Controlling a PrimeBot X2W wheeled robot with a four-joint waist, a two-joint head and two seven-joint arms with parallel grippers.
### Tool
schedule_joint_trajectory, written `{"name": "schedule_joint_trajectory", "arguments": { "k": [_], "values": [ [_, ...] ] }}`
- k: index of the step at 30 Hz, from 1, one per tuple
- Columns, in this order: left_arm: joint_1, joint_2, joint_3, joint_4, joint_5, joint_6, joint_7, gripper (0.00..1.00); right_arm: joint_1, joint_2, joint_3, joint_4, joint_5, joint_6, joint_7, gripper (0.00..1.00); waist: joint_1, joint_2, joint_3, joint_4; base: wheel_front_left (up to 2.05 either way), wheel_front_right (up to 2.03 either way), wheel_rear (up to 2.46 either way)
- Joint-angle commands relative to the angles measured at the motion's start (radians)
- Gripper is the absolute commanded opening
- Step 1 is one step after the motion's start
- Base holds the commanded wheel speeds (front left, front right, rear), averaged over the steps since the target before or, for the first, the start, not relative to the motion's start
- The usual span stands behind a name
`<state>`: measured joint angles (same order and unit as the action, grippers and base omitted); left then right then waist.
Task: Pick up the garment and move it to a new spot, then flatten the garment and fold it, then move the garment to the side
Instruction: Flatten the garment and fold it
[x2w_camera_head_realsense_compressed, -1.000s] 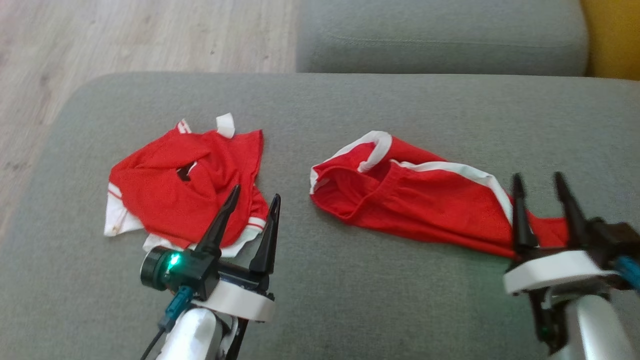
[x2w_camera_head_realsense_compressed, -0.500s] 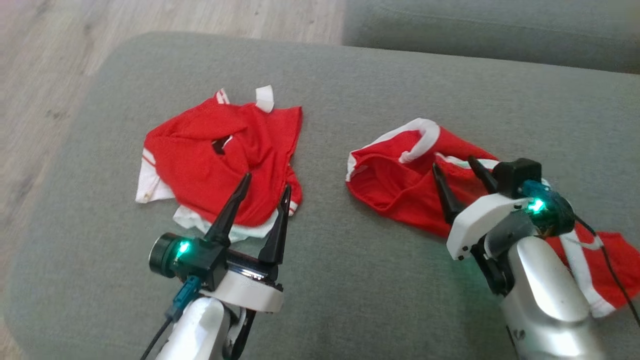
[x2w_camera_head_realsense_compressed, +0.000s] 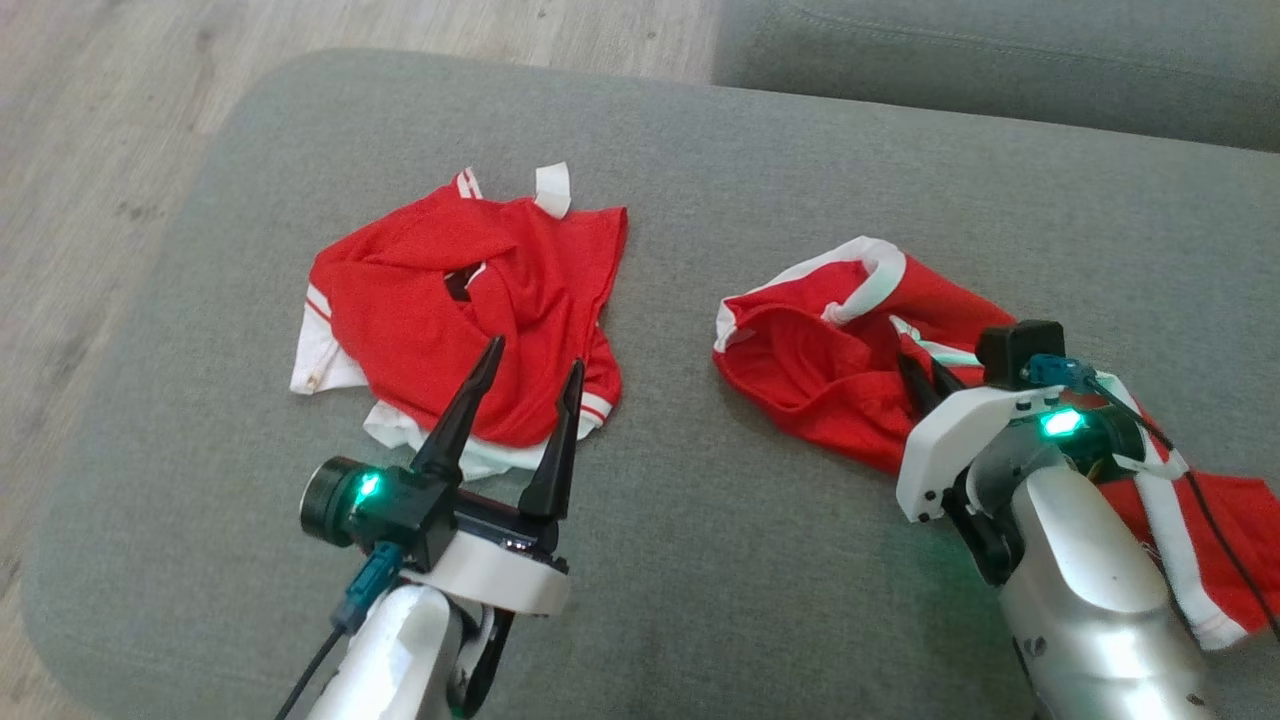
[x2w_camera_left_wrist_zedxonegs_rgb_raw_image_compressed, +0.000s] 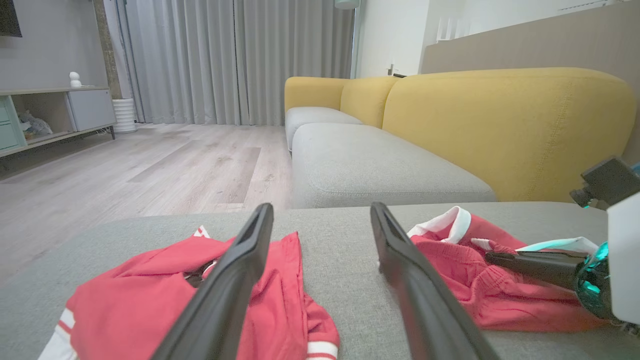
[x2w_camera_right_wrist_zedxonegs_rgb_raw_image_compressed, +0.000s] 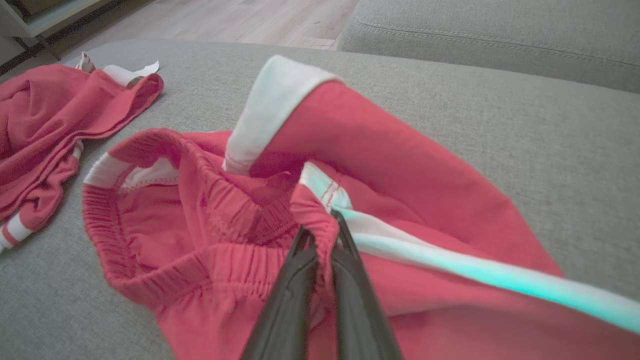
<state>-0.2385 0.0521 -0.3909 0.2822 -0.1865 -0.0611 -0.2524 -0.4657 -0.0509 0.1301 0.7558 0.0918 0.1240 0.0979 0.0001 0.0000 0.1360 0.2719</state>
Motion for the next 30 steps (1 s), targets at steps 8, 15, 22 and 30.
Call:
{"name": "schedule_joint_trajectory", "arguments": {
  "k": [8,15,22,30],
  "values": [
    [-0.021,0.002,0.041,-0.026,0.006,0.006,-0.009,1.00,0.015,0.001,0.095,-0.096,0.077,0.007,-0.094,0.00,-0.0001,0.0000,-0.047,-0.053,0.00,0.00,0.00],
    [0.001,0.010,0.053,-0.024,0.011,0.006,-0.009,1.00,0.140,0.001,0.181,-0.281,0.125,0.007,-0.120,0.00,-0.0001,0.0000,-0.086,-0.091,0.00,0.00,0.00],
    [0.010,0.015,0.061,-0.026,0.012,0.007,-0.009,1.00,0.274,0.001,0.290,-0.431,0.143,0.007,-0.072,0.00,-0.0001,0.0000,-0.102,-0.116,0.00,0.00,0.00],
    [0.018,0.015,0.060,-0.027,0.014,0.005,-0.009,1.00,0.351,0.001,0.381,-0.496,0.154,0.007,-0.045,1.00,-0.0001,0.0000,-0.108,-0.143,0.00,0.00,0.00]
  ]
}}
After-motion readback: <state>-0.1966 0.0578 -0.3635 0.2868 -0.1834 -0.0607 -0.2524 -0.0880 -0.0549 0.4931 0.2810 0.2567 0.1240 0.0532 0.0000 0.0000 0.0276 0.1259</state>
